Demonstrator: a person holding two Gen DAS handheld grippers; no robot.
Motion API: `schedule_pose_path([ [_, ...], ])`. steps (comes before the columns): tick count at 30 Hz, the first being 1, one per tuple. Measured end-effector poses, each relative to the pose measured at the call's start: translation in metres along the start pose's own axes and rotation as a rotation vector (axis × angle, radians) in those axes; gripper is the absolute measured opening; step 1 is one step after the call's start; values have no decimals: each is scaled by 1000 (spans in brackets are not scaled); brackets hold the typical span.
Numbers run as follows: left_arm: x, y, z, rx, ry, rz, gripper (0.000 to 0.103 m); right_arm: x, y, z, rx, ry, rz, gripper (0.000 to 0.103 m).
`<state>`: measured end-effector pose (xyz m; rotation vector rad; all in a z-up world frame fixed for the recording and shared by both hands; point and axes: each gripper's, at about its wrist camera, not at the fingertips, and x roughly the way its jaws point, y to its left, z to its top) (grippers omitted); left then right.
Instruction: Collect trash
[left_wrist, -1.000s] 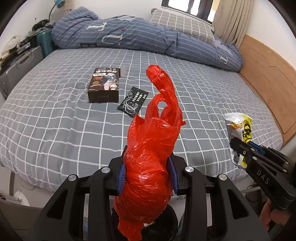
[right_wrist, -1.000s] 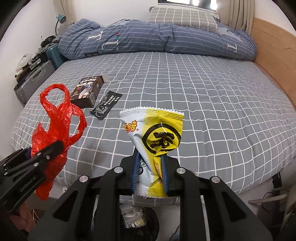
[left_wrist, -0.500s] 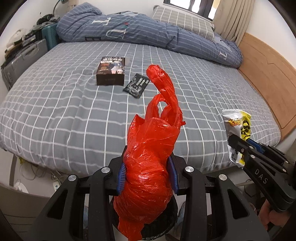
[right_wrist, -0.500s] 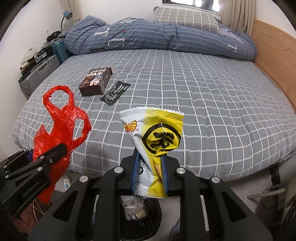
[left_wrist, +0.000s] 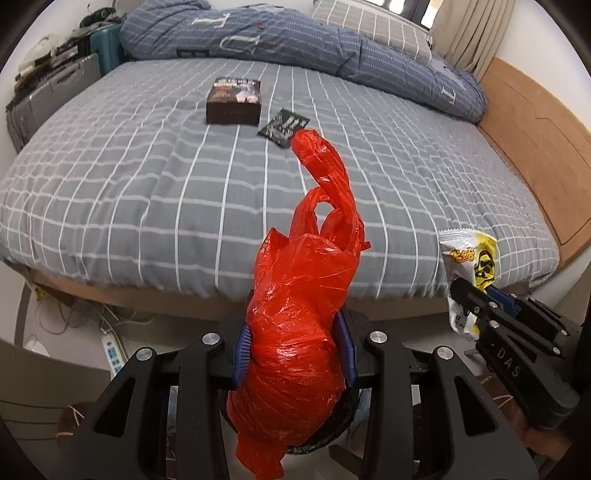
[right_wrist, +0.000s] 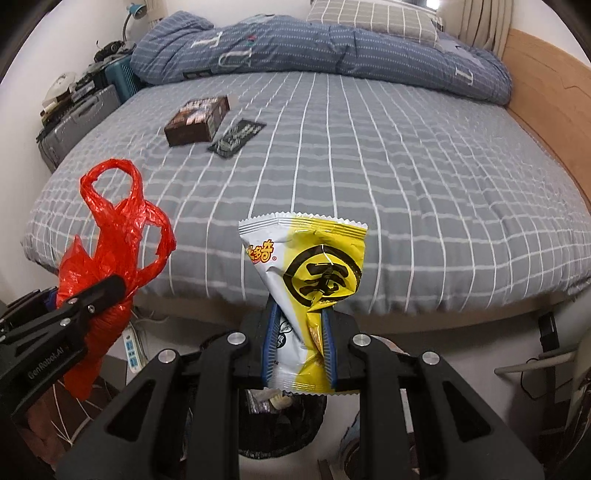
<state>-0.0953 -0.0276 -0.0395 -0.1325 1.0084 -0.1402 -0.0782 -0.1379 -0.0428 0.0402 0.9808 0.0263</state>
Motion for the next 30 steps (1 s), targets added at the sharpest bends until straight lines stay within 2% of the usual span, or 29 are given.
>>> schedule_pose_path([
  [11,26,13,-45,-8,70,18,37,19,11,-50,1,40,4,20],
  [20,69,25,-81,-11,159,27,37,55,13,-86,-2,90,3,20],
  [30,118,16,-100,4,262,6,37,92,-6,-105,32,191,-10,20],
])
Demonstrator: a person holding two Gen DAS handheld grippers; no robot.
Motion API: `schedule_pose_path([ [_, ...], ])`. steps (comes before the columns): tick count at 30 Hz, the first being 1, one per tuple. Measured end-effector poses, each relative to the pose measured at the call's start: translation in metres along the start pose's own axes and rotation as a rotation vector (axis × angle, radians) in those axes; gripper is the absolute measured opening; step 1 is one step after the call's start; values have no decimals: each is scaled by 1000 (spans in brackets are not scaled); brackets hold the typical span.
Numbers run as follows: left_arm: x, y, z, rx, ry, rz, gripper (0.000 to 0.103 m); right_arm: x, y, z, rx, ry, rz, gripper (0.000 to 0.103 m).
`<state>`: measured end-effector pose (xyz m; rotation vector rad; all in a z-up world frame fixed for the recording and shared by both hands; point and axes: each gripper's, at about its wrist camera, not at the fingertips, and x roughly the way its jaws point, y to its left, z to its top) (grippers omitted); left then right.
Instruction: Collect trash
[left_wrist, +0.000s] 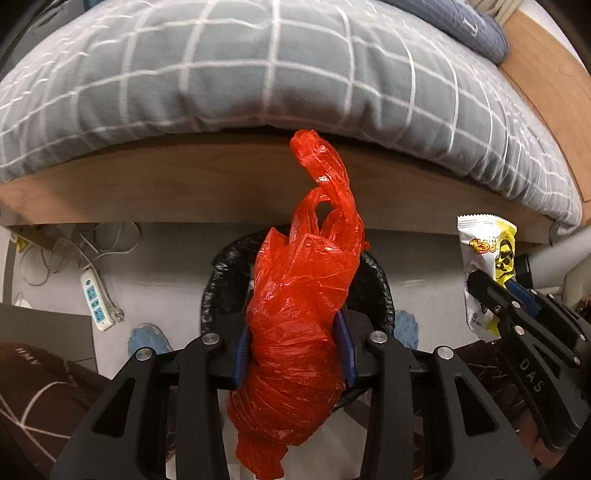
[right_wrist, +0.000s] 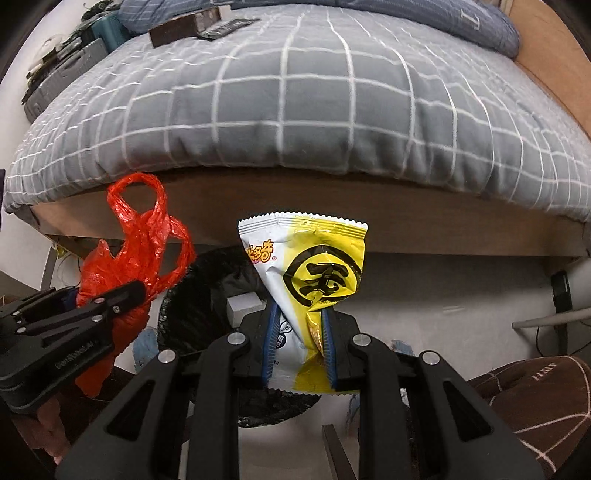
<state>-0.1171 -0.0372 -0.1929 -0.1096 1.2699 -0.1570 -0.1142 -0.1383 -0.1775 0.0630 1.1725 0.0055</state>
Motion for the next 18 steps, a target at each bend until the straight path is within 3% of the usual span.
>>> schedule_pose_path([
  [6,16,-14,1,39,15,-19,40,15,-12,-5,31,38,5,21],
  [9,21,-13,0,45,15,-13,48,20,-7,-7,27,49,10,21],
  [11,23,-8,0,40,7,3,63,23,-1,-5,21,54,14,21],
  [14,20,-1,-1,40,-13,39,77,29,7,-3,4,62,24,21],
  [18,19,16,0,24,-32,80,89,36,21,1,-26,69,36,21],
])
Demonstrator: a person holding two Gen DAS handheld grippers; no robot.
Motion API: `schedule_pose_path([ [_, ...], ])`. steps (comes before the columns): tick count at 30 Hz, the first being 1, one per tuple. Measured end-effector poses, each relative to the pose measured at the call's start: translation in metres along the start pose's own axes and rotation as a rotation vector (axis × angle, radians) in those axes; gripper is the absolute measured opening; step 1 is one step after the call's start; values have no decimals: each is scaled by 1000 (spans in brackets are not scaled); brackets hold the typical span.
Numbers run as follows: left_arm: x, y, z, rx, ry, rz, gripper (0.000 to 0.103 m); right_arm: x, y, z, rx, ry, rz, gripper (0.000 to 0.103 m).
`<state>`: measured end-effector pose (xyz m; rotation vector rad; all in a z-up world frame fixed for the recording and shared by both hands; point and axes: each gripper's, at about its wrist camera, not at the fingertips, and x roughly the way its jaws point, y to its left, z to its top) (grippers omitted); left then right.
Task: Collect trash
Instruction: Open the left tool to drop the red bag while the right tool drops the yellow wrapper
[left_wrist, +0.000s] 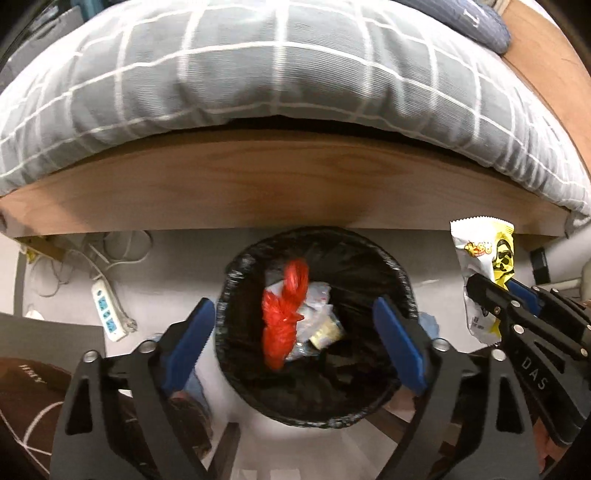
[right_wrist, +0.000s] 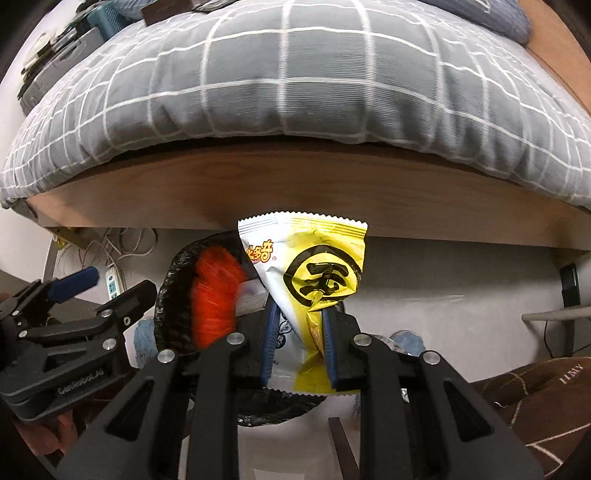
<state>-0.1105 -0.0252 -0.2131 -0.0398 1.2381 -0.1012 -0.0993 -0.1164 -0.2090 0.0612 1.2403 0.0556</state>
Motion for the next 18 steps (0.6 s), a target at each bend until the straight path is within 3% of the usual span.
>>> schedule_pose_path([
  [4,-4,20,2,-31,-23,21,97,6,15,6,-31,3,13,21],
  [13,-11,62,-5,-102,-34,58,97,11,56,12,-111,8,41,22],
  [18,-15,79,-7,-129,-46,79,97,14,77,14,-137,7,43,37],
])
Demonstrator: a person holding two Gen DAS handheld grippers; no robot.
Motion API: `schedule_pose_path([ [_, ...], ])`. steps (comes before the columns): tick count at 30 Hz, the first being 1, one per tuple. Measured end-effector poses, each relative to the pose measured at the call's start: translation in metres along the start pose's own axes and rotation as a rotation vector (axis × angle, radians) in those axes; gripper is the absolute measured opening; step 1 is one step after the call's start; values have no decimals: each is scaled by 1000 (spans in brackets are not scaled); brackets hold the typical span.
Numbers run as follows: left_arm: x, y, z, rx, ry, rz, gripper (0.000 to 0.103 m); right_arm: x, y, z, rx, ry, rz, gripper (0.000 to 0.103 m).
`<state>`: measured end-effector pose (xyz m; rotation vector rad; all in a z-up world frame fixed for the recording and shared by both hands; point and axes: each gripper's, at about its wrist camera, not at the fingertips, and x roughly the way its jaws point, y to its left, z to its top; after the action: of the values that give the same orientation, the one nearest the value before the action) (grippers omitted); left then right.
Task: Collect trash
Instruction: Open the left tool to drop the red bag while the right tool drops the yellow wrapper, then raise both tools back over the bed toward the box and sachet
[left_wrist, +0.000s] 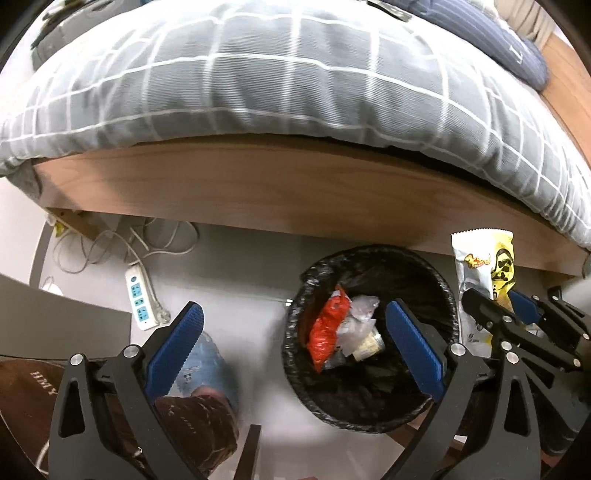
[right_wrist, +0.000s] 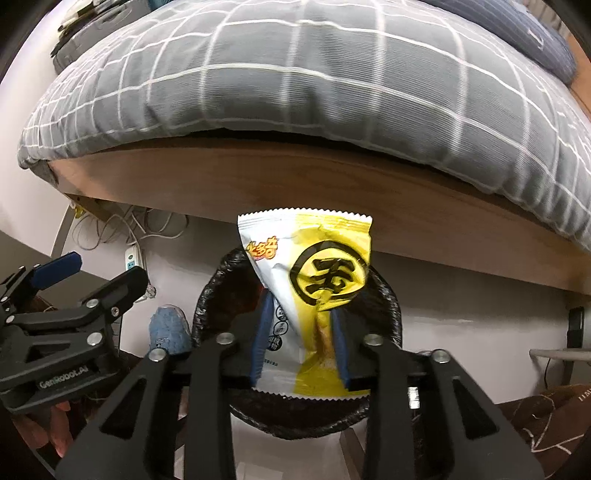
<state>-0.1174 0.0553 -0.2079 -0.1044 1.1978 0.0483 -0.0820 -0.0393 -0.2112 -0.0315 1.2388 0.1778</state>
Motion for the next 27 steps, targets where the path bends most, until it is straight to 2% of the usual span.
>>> schedule_pose_path([
  [7,-8,11,0,-18,-16,15,97,-3,10,1,-12,-12,8,52],
  [9,-10,11,0,-17,-23,17,97,-5,10,2,-11,-24,-1,61],
  [15,-17,10,2,-23,-44,16,97,-25,-3,4,0,-65,-16,78],
  [21,-37,10,11,-33,-88,2,97,-50,-19,7,4,-130,-33,90],
  [27,-67,10,29,-48,-158,-14,97,-87,-38,17,16,-210,-59,95],
])
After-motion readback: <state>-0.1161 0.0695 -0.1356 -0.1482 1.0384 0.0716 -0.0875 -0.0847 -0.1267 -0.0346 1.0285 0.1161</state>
